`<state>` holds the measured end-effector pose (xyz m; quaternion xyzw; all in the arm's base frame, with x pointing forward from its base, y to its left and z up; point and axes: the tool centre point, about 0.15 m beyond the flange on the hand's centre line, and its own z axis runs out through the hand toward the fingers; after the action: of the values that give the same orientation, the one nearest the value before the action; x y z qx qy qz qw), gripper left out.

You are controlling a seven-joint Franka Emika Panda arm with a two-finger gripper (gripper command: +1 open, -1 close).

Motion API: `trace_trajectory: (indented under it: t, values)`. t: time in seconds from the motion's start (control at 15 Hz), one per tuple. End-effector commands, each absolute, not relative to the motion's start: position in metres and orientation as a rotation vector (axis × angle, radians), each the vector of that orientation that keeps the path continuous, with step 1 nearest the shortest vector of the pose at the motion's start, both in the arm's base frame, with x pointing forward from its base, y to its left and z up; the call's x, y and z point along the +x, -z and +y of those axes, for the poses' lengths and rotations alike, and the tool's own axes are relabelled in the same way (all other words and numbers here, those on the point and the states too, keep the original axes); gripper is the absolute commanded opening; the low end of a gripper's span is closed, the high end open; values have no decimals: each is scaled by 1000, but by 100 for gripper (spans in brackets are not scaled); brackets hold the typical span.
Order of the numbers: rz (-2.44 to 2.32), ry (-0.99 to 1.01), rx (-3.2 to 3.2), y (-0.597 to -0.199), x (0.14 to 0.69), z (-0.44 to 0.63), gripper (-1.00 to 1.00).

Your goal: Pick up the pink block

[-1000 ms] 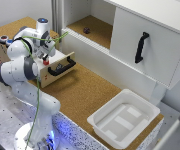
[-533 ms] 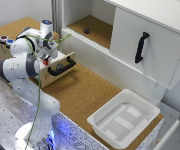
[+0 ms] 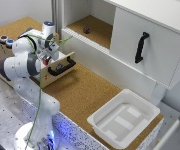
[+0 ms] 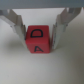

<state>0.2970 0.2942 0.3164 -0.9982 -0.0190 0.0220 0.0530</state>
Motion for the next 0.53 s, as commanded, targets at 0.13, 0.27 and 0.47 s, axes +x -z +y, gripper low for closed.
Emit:
trace_trajectory:
  t: [0.13, 0.27, 0.47]
  values:
    - [21, -12, -3096, -331, 300, 295, -100]
    - [26, 74, -3111, -350, 311, 298, -100]
    - [23, 175, -3155, -376, 336, 303, -100]
